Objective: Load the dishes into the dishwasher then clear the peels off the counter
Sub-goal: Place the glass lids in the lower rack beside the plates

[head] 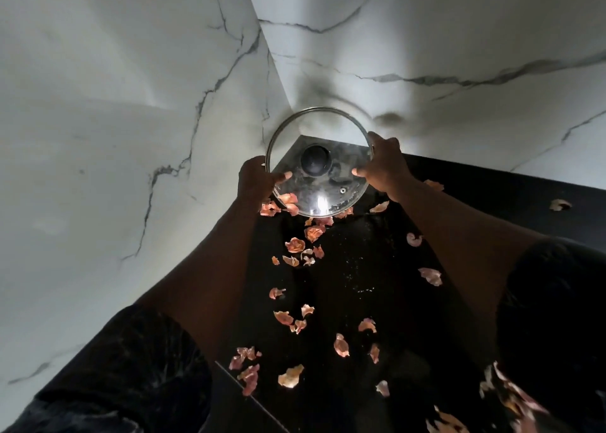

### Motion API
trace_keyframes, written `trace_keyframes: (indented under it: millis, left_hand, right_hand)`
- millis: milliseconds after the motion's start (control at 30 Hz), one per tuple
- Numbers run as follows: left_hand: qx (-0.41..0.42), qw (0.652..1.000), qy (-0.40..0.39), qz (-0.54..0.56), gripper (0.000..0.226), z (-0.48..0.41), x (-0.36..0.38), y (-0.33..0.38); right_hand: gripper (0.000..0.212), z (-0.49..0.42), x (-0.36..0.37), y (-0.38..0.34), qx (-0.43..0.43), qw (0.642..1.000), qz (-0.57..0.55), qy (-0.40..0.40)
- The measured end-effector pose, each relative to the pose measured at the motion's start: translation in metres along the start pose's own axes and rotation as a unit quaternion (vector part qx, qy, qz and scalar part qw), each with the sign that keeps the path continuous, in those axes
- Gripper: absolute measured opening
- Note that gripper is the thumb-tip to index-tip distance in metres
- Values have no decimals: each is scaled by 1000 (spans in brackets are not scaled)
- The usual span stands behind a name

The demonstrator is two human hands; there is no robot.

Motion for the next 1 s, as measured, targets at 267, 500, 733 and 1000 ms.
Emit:
trace_keyframes:
  millis: [267,500,733,1000]
  left_hand:
    - [108,988,-44,-106,108,91,-8,56]
    - [116,986,-93,-81,109,156,-9,72]
    - [61,982,-177,-29,109,216,16,54]
    - [104,961,-258,6,91,291,48,64]
  right_hand:
    - [71,64,-63,4,5,999,-30,36]
    - [57,131,-100,18,11,999,-27,29]
    - [51,211,-113,49,56,998,-26,9]
    - [34,286,-132,102,110,994,-5,3]
Point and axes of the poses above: each hand's wrist, its own z-axis away from the middle knuckle, its own x-axis out of the palm, y = z × x, the point moved 7 cm from there along -z, towards the middle knuckle, and after that the axes turned 11 degrees about z, right-handed, at the moved point
